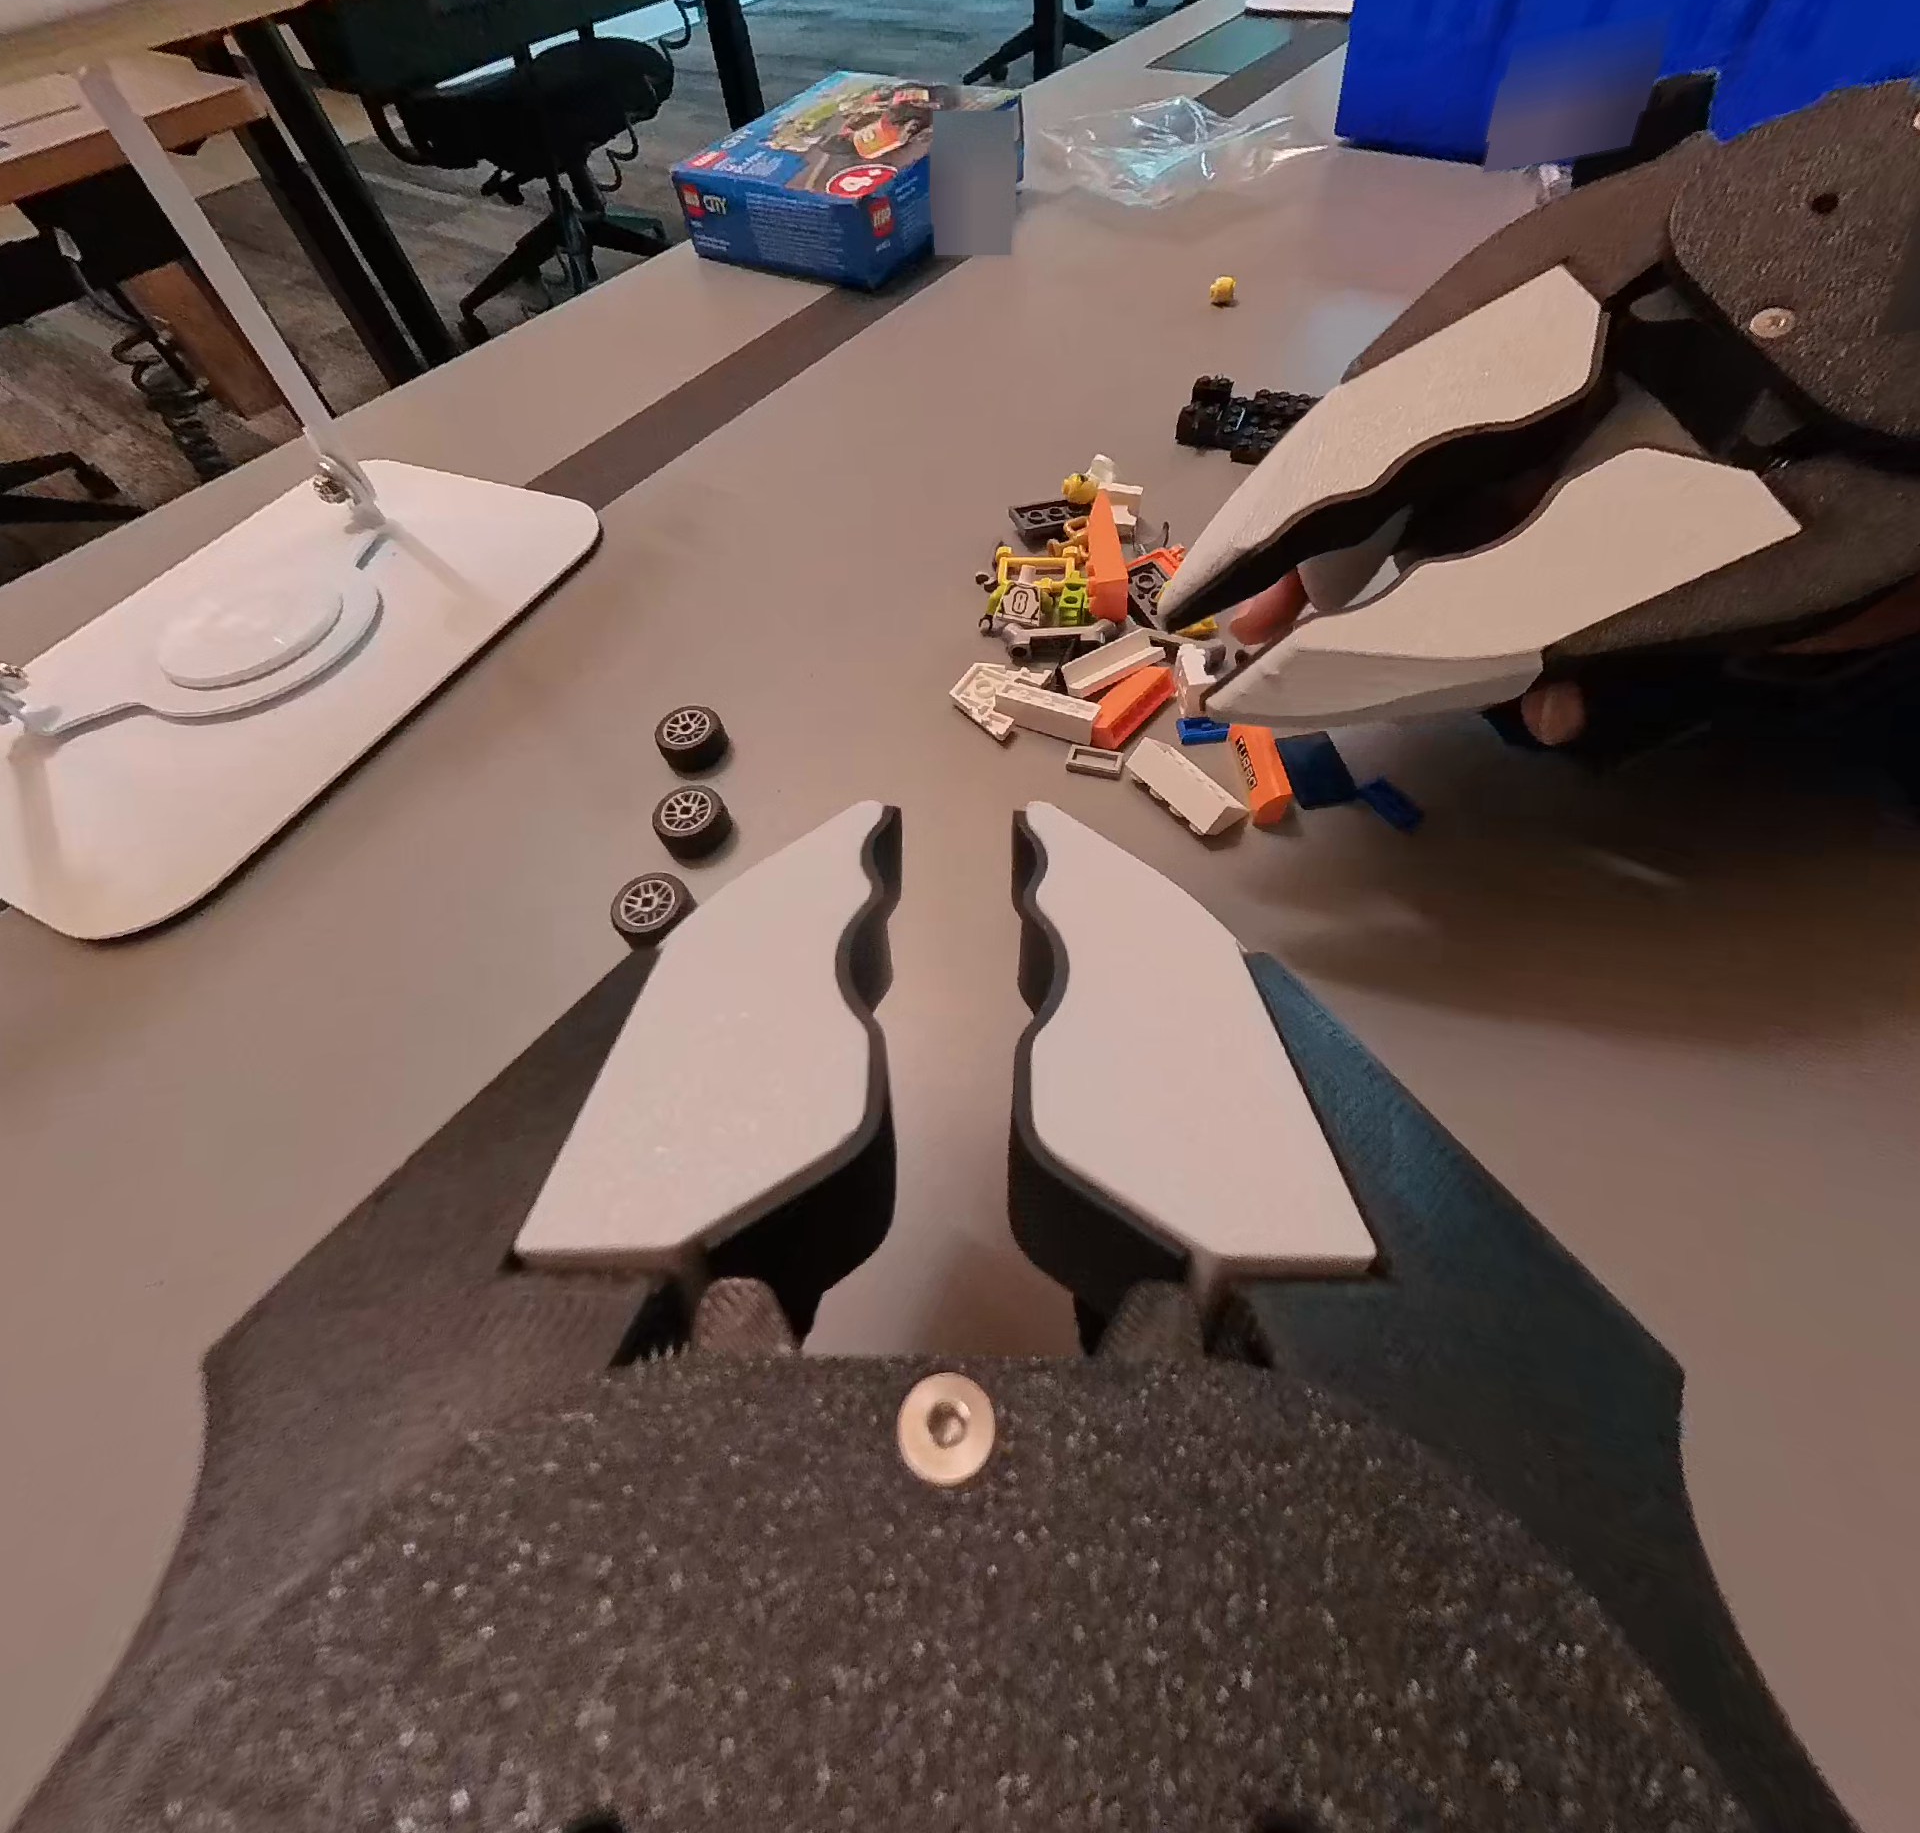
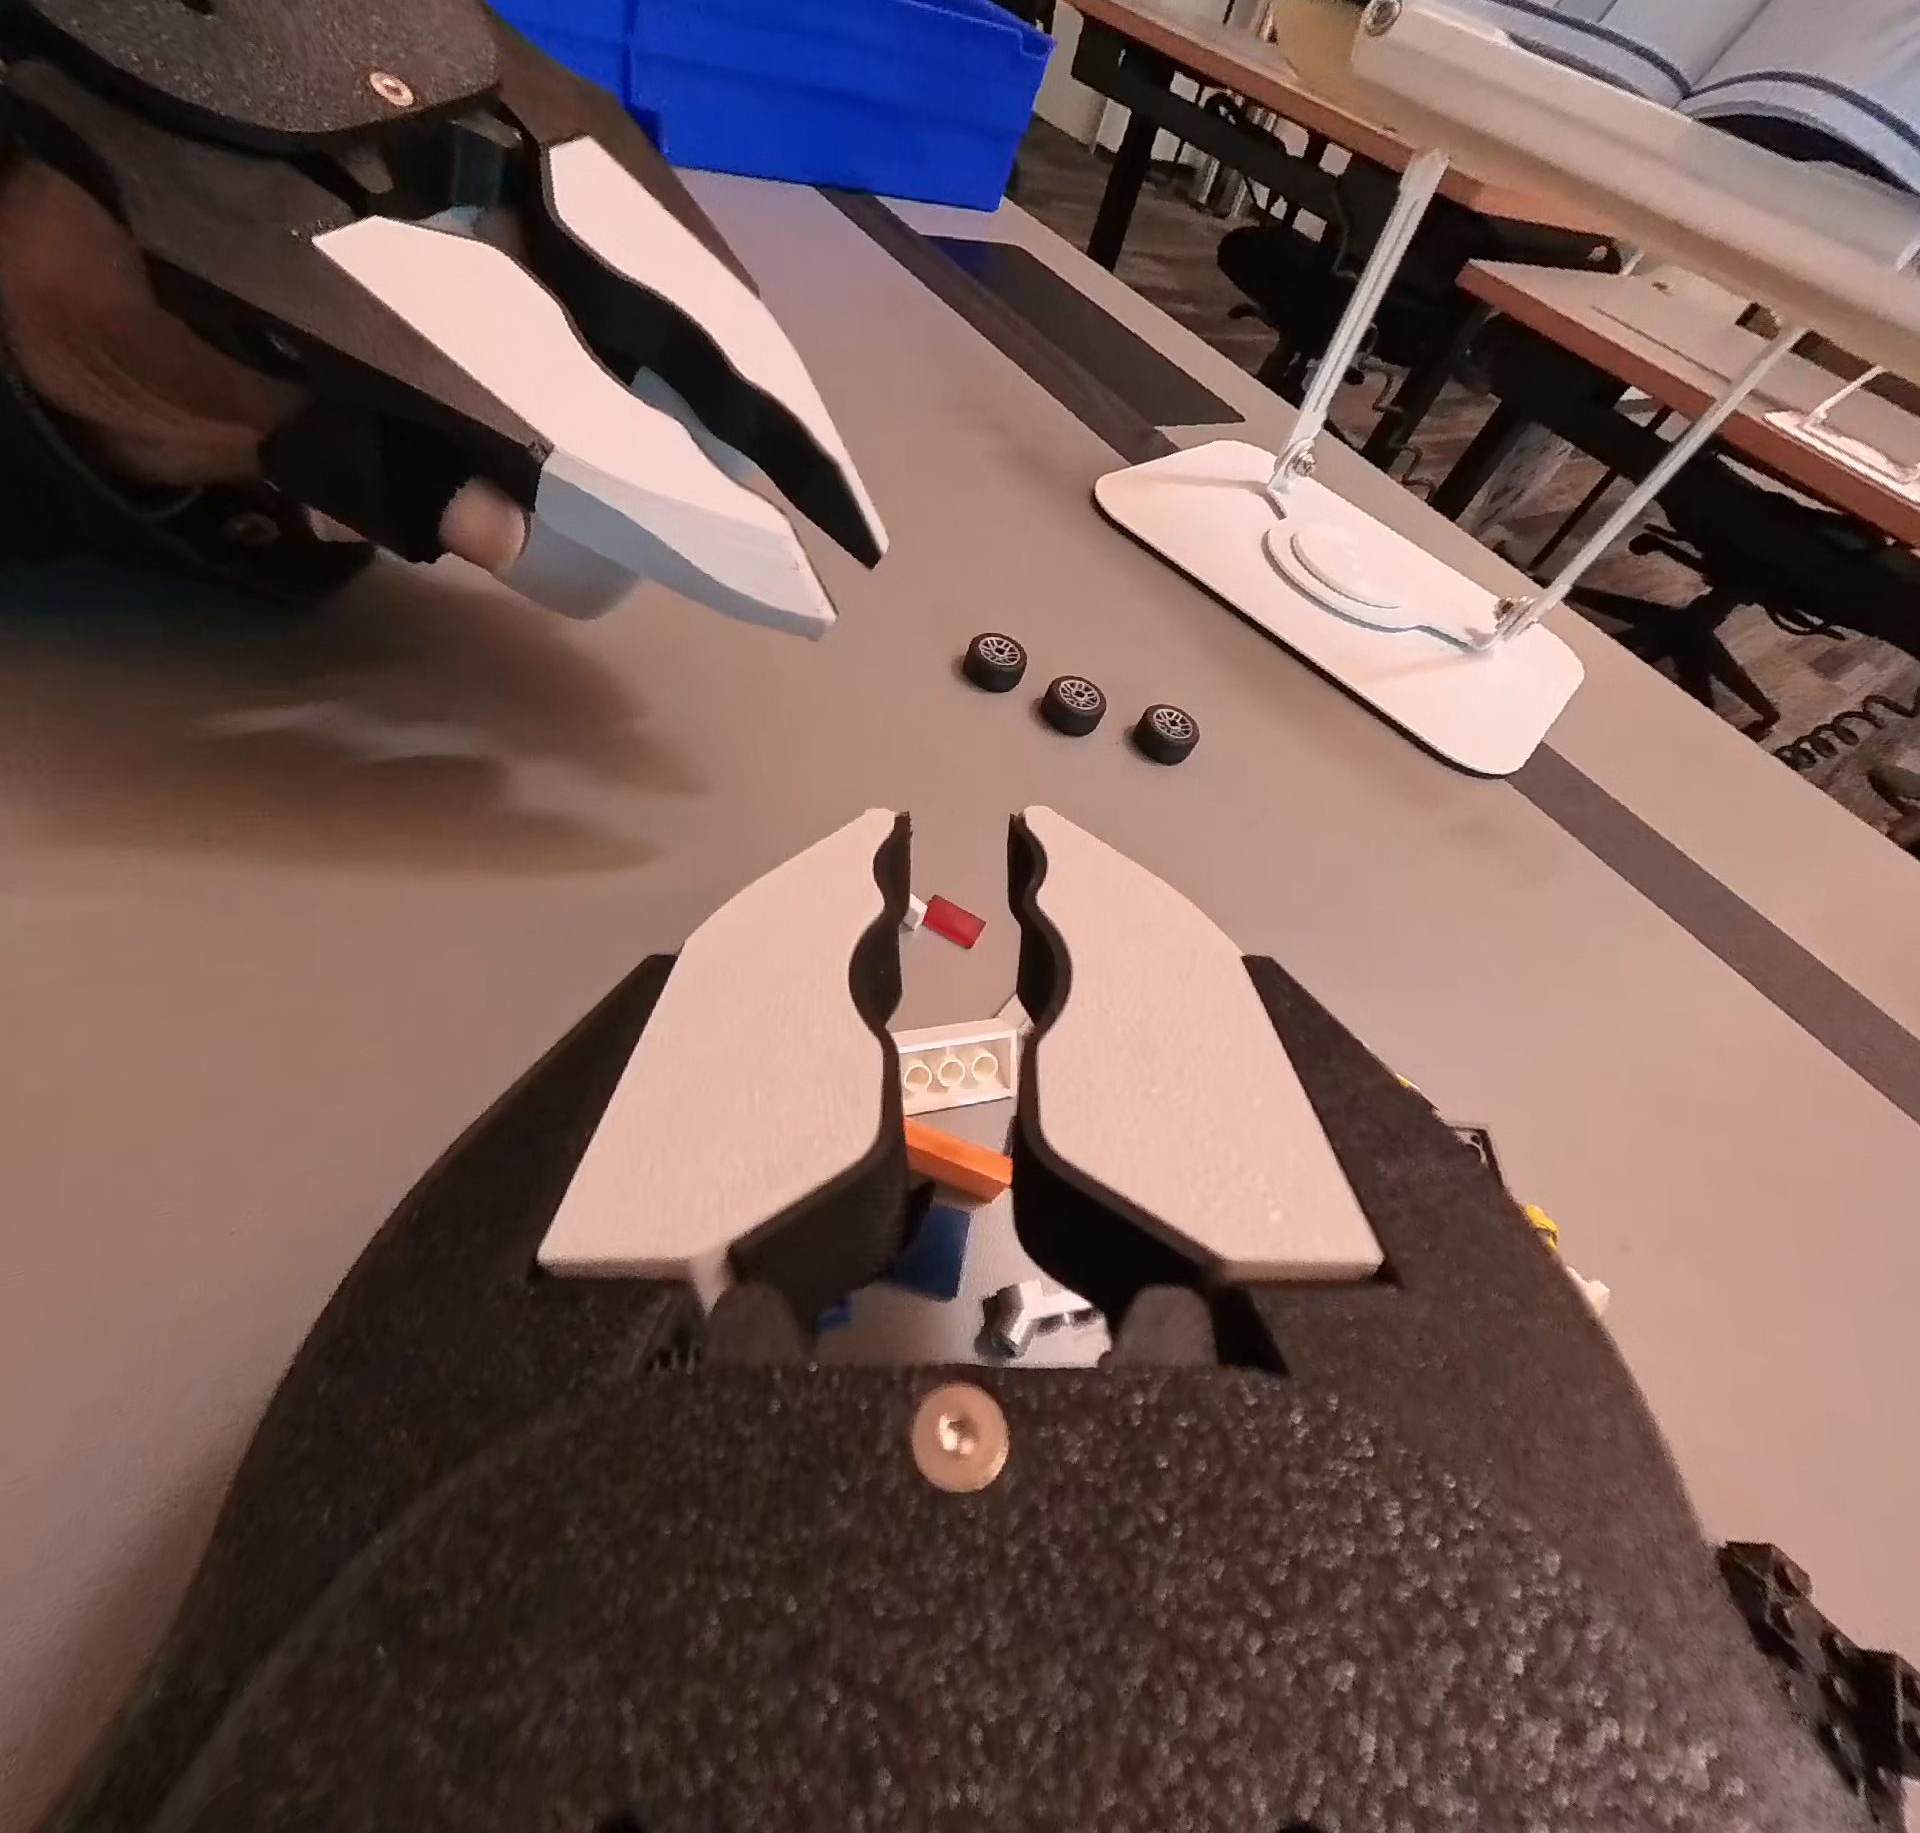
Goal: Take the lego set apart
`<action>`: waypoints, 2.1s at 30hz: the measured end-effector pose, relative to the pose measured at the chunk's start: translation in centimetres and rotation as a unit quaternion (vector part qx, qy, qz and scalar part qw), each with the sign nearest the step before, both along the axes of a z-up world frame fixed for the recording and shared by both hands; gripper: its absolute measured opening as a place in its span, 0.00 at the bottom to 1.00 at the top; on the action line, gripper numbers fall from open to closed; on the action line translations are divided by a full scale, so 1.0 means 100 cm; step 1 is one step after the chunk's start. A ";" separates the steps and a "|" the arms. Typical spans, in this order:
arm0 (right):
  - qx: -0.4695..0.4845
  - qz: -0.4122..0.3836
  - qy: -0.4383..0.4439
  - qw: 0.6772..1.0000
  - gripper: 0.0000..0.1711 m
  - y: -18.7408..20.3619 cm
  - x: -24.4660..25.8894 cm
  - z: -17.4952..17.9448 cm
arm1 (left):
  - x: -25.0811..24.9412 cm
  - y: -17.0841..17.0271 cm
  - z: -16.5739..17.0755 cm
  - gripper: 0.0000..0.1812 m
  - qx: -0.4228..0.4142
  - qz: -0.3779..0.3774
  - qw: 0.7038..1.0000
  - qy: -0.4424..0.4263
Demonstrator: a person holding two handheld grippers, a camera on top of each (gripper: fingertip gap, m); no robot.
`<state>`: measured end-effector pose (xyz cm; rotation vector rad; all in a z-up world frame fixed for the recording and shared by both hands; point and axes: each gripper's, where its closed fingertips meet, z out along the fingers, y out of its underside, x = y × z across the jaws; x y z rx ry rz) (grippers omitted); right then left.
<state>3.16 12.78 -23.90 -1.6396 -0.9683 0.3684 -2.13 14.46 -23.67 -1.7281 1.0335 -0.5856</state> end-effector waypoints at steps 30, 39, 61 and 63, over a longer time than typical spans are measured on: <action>0.028 0.004 -0.042 0.999 0.00 -0.001 -0.005 -0.014 | -0.007 0.048 -0.001 0.00 0.016 0.072 0.997 0.011; -0.027 0.042 -0.071 0.996 0.00 -0.028 -0.032 -0.013 | -0.010 0.053 0.011 0.00 0.057 0.091 0.994 0.011; -0.025 -0.254 0.047 0.966 0.00 -0.258 -0.025 0.043 | -0.147 -0.253 0.063 0.00 0.065 0.251 0.966 0.000; -0.022 -0.255 0.047 0.965 0.00 -0.284 -0.030 0.048 | -0.152 -0.284 0.066 0.00 0.065 0.255 0.965 0.001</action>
